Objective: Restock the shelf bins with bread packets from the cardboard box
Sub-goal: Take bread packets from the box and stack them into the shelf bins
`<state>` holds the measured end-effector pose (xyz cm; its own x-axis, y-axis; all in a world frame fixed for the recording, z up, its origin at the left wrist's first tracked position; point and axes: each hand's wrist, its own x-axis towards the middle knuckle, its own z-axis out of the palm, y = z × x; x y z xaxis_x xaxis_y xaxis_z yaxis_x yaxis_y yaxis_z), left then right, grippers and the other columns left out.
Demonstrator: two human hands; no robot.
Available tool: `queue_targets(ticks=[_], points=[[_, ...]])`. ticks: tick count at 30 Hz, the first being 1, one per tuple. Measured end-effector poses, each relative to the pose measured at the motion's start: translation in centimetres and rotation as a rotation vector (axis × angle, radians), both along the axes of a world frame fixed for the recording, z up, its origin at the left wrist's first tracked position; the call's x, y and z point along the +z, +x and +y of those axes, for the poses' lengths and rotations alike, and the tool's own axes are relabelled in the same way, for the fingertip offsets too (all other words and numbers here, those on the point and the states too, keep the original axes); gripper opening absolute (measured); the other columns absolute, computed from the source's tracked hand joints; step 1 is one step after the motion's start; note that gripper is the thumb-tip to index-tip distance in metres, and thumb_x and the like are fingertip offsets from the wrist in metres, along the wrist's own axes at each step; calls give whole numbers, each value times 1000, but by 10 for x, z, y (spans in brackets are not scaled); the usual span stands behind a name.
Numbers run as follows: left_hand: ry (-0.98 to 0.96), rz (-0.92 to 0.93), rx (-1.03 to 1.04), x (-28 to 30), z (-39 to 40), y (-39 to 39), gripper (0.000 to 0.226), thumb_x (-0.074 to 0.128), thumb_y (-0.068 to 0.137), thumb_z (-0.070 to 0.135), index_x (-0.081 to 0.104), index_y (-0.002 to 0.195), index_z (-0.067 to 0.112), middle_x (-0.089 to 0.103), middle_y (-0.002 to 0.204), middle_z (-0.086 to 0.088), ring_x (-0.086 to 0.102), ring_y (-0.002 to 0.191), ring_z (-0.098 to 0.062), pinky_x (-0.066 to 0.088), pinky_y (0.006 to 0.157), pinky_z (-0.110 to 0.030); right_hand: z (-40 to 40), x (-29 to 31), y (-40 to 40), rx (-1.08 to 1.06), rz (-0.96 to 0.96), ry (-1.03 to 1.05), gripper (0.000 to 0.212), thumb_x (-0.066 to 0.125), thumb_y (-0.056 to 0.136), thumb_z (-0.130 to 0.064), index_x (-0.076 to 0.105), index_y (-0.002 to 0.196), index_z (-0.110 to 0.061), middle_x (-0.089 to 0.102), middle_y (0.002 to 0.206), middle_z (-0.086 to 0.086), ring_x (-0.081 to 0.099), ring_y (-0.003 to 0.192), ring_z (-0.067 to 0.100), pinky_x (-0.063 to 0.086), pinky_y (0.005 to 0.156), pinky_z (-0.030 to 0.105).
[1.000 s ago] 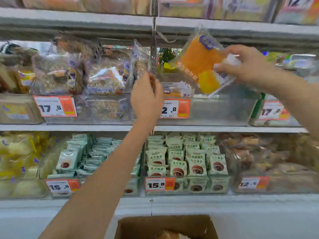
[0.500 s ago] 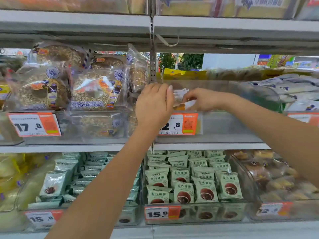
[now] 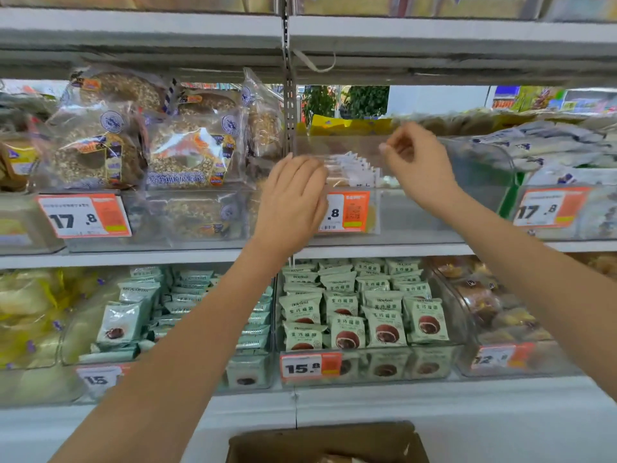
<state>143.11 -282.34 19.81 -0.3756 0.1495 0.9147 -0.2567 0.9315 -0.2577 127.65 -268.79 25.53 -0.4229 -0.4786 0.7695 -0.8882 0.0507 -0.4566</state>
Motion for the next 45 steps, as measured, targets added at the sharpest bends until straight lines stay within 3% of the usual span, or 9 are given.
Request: queue_targets(ticks=[7, 17, 23, 29, 33, 35, 38, 42, 45], points=[[180, -263, -253, -114, 66, 44, 15, 46, 90, 6, 56, 96, -3, 58, 89, -21, 55, 74, -35, 45, 62, -43, 68, -134, 80, 23, 15, -89, 5, 57, 91, -12, 52, 89, -13, 52, 86, -1, 48, 78, 13, 38, 72, 17], [797, -795, 5, -327, 131, 125, 18, 49, 89, 8, 53, 106, 7, 60, 95, -9, 57, 83, -28, 39, 67, -34, 138, -387, 131, 83, -389, 740, 17, 65, 87, -30, 54, 97, -21, 54, 96, -4, 51, 91, 11, 40, 73, 20], [1017, -1245, 208, -394, 149, 147, 39, 46, 93, 12, 42, 131, 12, 52, 128, -11, 54, 110, -30, 47, 85, -41, 162, -461, 158, 119, -518, 1488, 49, 58, 92, -32, 44, 132, -9, 56, 123, 10, 54, 113, 28, 45, 88, 35], [976, -1367, 255, -405, 153, 150, 34, 45, 94, 10, 43, 127, 10, 51, 127, -12, 50, 115, -30, 41, 84, -38, 168, -492, 178, -38, -786, 1793, 67, 50, 95, -39, 24, 146, -4, 37, 146, 12, 40, 132, 28, 36, 104, 34], [1032, -1310, 221, -405, 153, 144, 19, 45, 94, 13, 47, 113, 12, 54, 120, -11, 52, 108, -30, 43, 83, -40, 170, -502, 187, -152, -917, 1710, 73, 48, 97, -32, 8, 146, 4, 37, 142, 16, 47, 123, 23, 43, 82, 25], [1033, -1335, 214, -404, 156, 143, 19, 45, 94, 12, 47, 113, 12, 53, 121, -10, 50, 110, -29, 41, 84, -39, 172, -501, 189, -193, -933, 1667, 80, 51, 96, -33, 3, 147, 4, 32, 146, 17, 44, 128, 24, 44, 93, 26], [1045, -1350, 179, -402, 157, 143, 25, 47, 93, 11, 48, 118, 12, 51, 125, -10, 49, 114, -28, 41, 83, -37, 170, -488, 184, -200, -1058, 1550, 76, 60, 92, -30, 17, 146, -1, 39, 141, 16, 46, 126, 28, 44, 98, 32], [1198, -1392, 45, -402, 158, 144, 53, 60, 82, 13, 46, 133, 17, 48, 135, -6, 47, 120, -23, 45, 88, -30, 159, -457, 173, -187, -1473, 1239, 32, 55, 93, -9, 48, 123, -4, 59, 82, 11, 61, 70, 20, 58, 69, 38], [1431, -1543, -140, -397, 167, 141, 71, 69, 78, 18, 38, 142, 22, 42, 142, -1, 43, 125, -20, 42, 101, -35, 155, -426, 166, -133, -1728, 991, 23, 55, 92, -6, 54, 115, -4, 54, 75, 12, 57, 66, 19, 59, 58, 37]])
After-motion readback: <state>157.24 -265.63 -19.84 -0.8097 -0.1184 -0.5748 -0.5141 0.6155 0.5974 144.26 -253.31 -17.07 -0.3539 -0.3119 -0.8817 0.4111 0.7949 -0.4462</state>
